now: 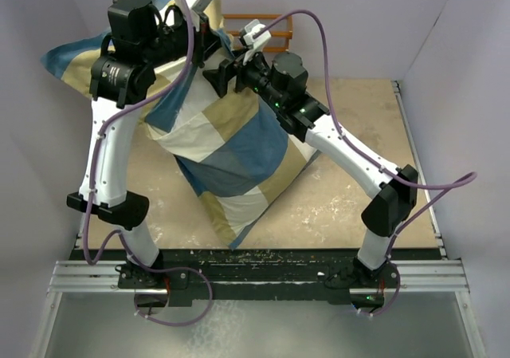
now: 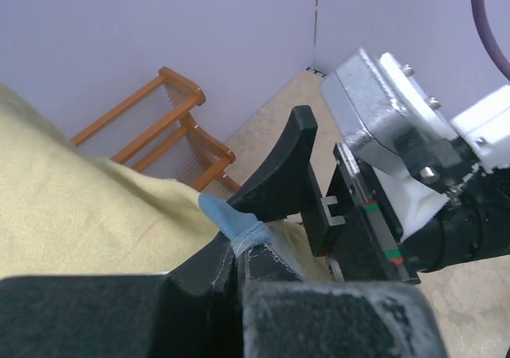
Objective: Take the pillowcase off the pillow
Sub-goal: Remove the pillow from the pillowcase.
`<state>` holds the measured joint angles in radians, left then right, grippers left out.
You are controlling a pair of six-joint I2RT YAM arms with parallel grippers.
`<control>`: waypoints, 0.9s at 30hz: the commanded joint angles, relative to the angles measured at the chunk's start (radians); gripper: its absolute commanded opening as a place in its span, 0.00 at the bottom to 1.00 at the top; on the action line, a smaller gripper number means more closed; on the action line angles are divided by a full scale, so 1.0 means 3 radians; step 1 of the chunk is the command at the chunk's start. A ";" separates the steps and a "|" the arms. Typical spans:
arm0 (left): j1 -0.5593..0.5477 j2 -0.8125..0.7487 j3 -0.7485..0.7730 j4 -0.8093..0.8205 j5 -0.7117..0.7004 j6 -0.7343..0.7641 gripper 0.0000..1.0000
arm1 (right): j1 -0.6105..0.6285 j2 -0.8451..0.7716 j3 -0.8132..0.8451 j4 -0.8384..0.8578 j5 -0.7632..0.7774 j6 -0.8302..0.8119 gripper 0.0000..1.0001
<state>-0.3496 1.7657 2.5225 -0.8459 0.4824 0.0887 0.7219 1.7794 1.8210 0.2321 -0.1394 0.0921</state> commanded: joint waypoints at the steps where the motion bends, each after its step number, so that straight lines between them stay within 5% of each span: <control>1: -0.0105 -0.0111 0.0180 0.0736 0.0420 -0.0163 0.00 | 0.0015 0.0056 0.0187 0.0358 0.0021 0.0299 0.64; 2: -0.0108 -0.0109 0.0184 0.0734 0.0438 -0.0178 0.00 | 0.0012 0.0095 0.0310 0.0344 -0.0094 0.0322 0.24; 3: -0.0113 -0.0108 0.0187 0.0736 0.0456 -0.0180 0.00 | 0.0012 0.0108 0.0352 0.0343 0.0029 0.0386 0.00; 7: -0.0113 -0.0165 0.0181 0.0678 0.0313 0.0030 0.03 | -0.0021 -0.0202 -0.0127 0.0966 0.0163 0.0535 0.00; 8: -0.0114 -0.0202 0.0178 0.0665 0.0201 0.0141 0.19 | -0.0050 -0.0292 -0.0248 0.1098 0.0132 0.0602 0.00; 10: -0.0114 -0.0350 0.0114 0.0685 -0.0131 0.0429 0.70 | -0.0152 -0.0498 -0.0535 0.1401 -0.0004 0.0805 0.00; 13: -0.0108 -0.0584 -0.0065 0.0782 -0.0865 0.0951 0.95 | -0.0299 -0.0810 -0.0858 0.1564 -0.0243 0.0981 0.00; 15: -0.0030 -0.0705 -0.0212 0.0767 -0.1175 0.1236 1.00 | -0.0346 -0.0976 -0.1054 0.1581 -0.0349 0.0906 0.00; 19: 0.0475 -0.0686 -0.0208 0.0201 -0.0760 0.1150 1.00 | -0.0353 -0.1192 -0.1270 0.1474 -0.0539 0.0727 0.00; 27: 0.0554 -0.0610 -0.0331 0.0352 -0.0699 0.1238 1.00 | -0.0355 -0.1395 -0.1379 0.1171 -0.0644 0.0442 0.00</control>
<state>-0.1883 1.5261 2.4058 -0.7639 0.2569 0.4320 0.6106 1.4322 1.3811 0.4854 -0.2760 0.2729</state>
